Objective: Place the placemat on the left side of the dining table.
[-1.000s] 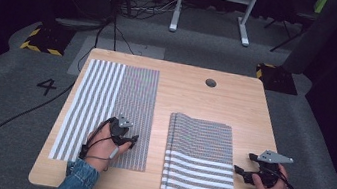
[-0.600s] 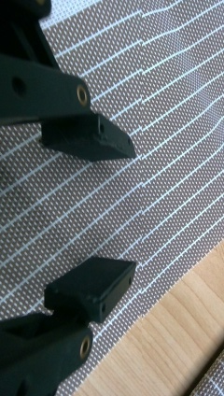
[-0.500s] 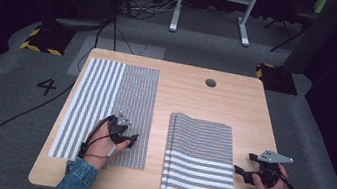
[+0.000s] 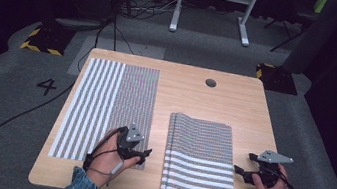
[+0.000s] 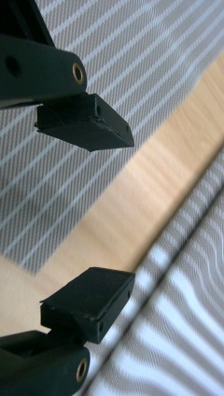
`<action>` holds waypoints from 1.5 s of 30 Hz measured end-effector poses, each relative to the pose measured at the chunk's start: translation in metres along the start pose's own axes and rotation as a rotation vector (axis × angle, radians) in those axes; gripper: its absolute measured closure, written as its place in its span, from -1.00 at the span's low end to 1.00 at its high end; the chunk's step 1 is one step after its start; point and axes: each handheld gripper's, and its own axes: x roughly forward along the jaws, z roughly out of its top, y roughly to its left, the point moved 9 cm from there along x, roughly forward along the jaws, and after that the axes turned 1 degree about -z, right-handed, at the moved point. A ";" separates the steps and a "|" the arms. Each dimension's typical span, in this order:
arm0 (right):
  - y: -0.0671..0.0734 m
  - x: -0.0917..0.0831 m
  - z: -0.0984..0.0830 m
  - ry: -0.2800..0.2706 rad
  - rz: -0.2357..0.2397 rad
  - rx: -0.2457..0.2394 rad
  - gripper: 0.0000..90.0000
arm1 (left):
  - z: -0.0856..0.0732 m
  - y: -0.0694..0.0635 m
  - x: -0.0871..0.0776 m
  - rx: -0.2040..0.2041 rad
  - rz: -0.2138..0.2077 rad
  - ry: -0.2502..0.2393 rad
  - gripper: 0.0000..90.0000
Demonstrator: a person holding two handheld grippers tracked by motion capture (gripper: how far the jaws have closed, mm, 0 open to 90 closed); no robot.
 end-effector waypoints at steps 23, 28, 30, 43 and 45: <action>0.000 0.000 0.000 0.000 0.000 -0.003 -0.66 | -0.042 -0.063 0.008 0.054 -0.075 -0.067 -0.30; 0.000 0.000 0.000 0.000 0.000 -0.003 -0.66 | -0.047 -0.059 0.015 0.082 -0.039 -0.047 -0.31; 0.000 0.000 0.000 0.000 0.001 -0.004 -0.66 | -0.048 -0.059 0.016 0.086 -0.031 -0.025 -0.31; -0.001 0.000 0.000 -0.001 0.001 -0.006 -0.66 | -0.049 -0.066 0.025 0.022 -0.048 -0.015 -0.55; -0.001 0.000 0.000 -0.001 0.001 -0.006 -0.66 | -0.049 -0.067 0.025 0.021 -0.048 -0.016 -0.55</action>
